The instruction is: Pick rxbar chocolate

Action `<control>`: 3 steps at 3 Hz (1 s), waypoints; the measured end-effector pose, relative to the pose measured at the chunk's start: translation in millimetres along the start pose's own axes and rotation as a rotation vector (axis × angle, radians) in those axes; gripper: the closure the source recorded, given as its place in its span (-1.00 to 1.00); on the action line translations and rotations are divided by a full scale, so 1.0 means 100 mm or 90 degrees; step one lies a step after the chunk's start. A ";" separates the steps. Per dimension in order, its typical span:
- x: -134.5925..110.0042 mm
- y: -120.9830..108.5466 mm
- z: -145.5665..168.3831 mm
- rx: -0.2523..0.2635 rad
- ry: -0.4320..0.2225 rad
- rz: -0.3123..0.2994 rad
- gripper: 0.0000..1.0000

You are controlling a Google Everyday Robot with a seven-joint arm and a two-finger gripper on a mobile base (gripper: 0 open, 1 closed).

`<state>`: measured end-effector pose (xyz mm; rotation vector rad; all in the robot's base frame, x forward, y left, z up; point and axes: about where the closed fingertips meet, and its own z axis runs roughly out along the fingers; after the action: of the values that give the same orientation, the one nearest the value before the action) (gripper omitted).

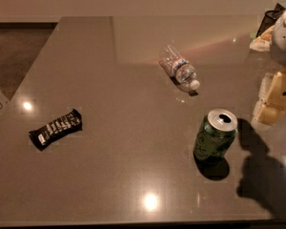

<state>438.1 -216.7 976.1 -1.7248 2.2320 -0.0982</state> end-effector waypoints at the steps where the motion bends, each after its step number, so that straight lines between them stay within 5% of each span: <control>1: 0.00 0.00 0.00 0.000 0.000 0.000 -1.00; 3: -0.61 -0.19 0.18 -0.019 -0.047 -0.047 -1.00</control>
Offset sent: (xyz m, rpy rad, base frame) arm 0.0354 0.0585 0.0024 0.0642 -0.0038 0.1045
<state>474.3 -161.1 976.2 -1.7964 2.1274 -0.0180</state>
